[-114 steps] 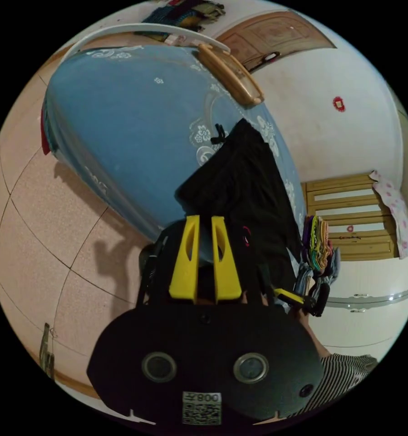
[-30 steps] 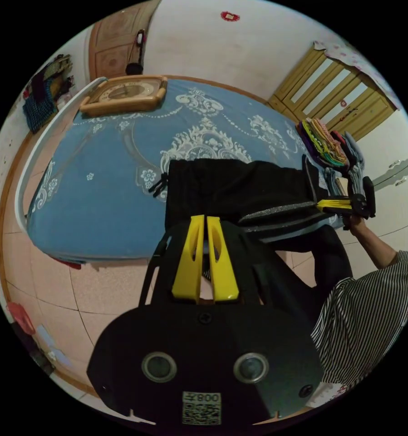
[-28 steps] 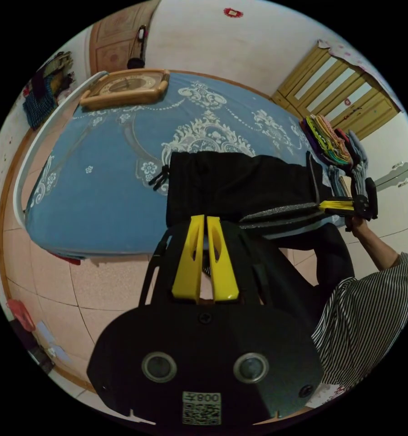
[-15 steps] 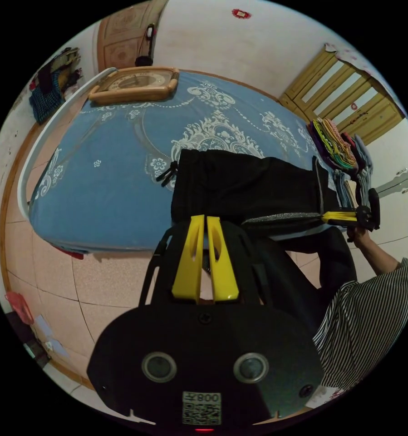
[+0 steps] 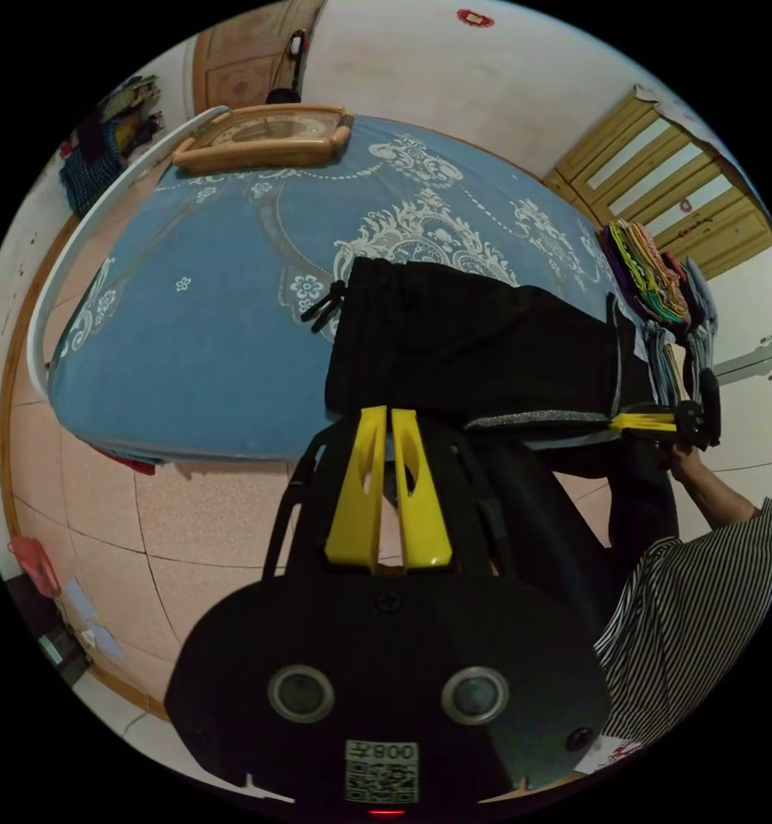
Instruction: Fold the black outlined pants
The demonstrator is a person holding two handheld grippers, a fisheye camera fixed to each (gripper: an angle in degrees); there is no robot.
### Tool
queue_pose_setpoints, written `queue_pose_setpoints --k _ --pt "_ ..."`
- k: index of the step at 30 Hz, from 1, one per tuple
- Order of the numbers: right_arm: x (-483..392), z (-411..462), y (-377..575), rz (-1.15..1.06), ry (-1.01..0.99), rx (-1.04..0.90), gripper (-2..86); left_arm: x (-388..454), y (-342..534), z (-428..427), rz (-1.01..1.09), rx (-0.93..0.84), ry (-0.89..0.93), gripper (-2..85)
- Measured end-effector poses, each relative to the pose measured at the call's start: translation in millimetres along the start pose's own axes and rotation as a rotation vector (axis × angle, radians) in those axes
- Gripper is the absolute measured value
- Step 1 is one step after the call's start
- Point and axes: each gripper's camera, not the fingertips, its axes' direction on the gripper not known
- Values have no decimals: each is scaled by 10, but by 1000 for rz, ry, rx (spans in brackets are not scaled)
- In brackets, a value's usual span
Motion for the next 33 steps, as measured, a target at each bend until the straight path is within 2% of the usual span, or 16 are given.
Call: queue_pose_setpoints --k 7,16,19,22,25,27,30,33 --pt "164 178 206 17 8 -41 7 -190 6 320 -40 8 40 13" --pt "488 74 489 60 -49 -2 13 -459 63 636 -163 157 128 13" --pt "585 15 584 67 -48 12 14 -591 117 812 -266 208 182 8" --pt "684 -61 671 75 -46 19 16 -499 68 1020 -237 280 298 4" --pt "814 -180 761 109 -67 30 17 -203 -149 1380 -124 220 330 3" --pt "899 -276 837 132 -89 53 18 -2 -341 1733 -74 142 288 2" --pt "1066 -427 994 177 -136 94 18 57 -512 2234 -86 -21 199 2" --pt "1286 -574 1174 239 -227 141 19 36 -582 2503 -105 -20 219 2"
